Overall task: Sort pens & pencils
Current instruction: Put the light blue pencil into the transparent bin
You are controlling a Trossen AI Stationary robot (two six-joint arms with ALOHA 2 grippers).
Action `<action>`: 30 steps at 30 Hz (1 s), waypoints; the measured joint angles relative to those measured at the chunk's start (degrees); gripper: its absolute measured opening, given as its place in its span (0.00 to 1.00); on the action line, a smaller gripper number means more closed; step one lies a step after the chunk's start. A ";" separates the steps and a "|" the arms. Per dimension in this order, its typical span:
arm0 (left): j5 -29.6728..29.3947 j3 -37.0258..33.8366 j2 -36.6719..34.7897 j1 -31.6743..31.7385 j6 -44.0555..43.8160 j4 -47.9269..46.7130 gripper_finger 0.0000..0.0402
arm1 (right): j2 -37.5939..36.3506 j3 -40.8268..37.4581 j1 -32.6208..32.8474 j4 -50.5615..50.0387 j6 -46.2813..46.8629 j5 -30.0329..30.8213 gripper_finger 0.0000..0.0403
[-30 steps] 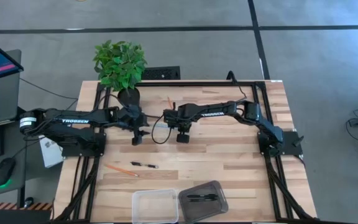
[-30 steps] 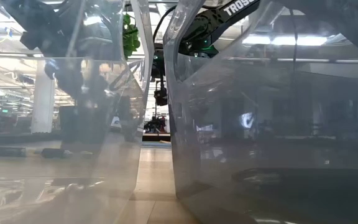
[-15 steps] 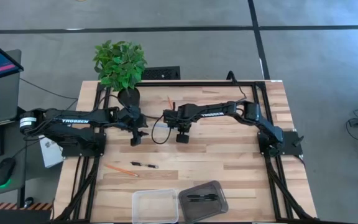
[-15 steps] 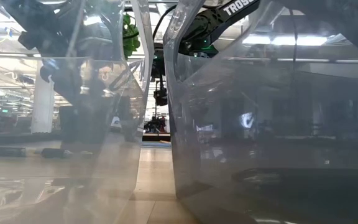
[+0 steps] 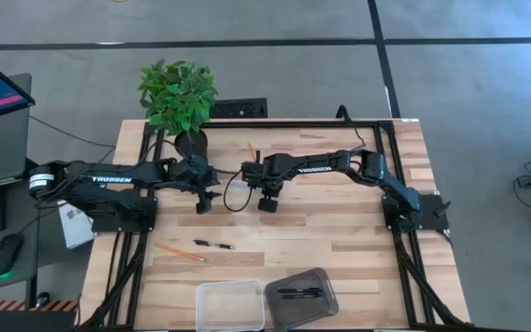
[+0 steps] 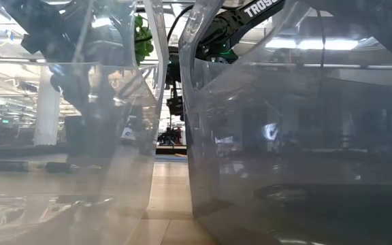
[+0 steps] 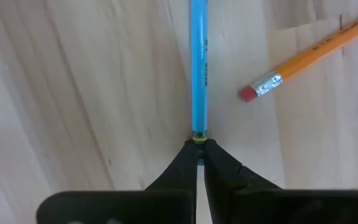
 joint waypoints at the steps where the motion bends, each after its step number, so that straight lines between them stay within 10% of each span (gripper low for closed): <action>1: 0.00 0.00 0.00 0.00 0.00 -0.24 0.45 | 0.00 0.00 0.02 0.16 0.05 -0.21 0.08; 30: -0.07 0.00 0.02 -0.02 -2.10 -5.84 0.45 | 0.74 4.48 3.29 -2.14 -4.10 -3.49 0.07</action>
